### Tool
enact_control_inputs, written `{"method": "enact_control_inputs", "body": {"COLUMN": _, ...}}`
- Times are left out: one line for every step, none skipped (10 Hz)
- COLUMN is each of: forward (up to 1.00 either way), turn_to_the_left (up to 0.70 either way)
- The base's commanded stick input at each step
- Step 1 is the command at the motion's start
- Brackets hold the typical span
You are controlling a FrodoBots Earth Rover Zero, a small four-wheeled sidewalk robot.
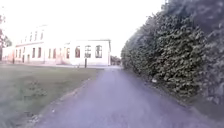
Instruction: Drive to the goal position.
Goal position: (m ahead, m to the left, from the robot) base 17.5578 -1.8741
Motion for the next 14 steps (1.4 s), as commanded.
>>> {"method": "enact_control_inputs", "body": {"forward": 0.5, "turn_to_the_left": 0.0}}
{"method": "enact_control_inputs", "body": {"forward": 0.5, "turn_to_the_left": 0.0}}
{"method": "enact_control_inputs", "body": {"forward": 0.5, "turn_to_the_left": 0.0}}
{"method": "enact_control_inputs", "body": {"forward": 0.5, "turn_to_the_left": 0.0}}
{"method": "enact_control_inputs", "body": {"forward": 0.5, "turn_to_the_left": 0.0}}
{"method": "enact_control_inputs", "body": {"forward": 0.5, "turn_to_the_left": 0.0}}
{"method": "enact_control_inputs", "body": {"forward": 0.5, "turn_to_the_left": 0.0}}
{"method": "enact_control_inputs", "body": {"forward": 0.5, "turn_to_the_left": 0.14}}
{"method": "enact_control_inputs", "body": {"forward": 0.5, "turn_to_the_left": 0.5}}
{"method": "enact_control_inputs", "body": {"forward": 0.5, "turn_to_the_left": 0.5}}
{"method": "enact_control_inputs", "body": {"forward": 0.5, "turn_to_the_left": 0.3}}
{"method": "enact_control_inputs", "body": {"forward": 0.5, "turn_to_the_left": 0.0}}
{"method": "enact_control_inputs", "body": {"forward": 0.5, "turn_to_the_left": 0.0}}
{"method": "enact_control_inputs", "body": {"forward": 0.5, "turn_to_the_left": 0.0}}
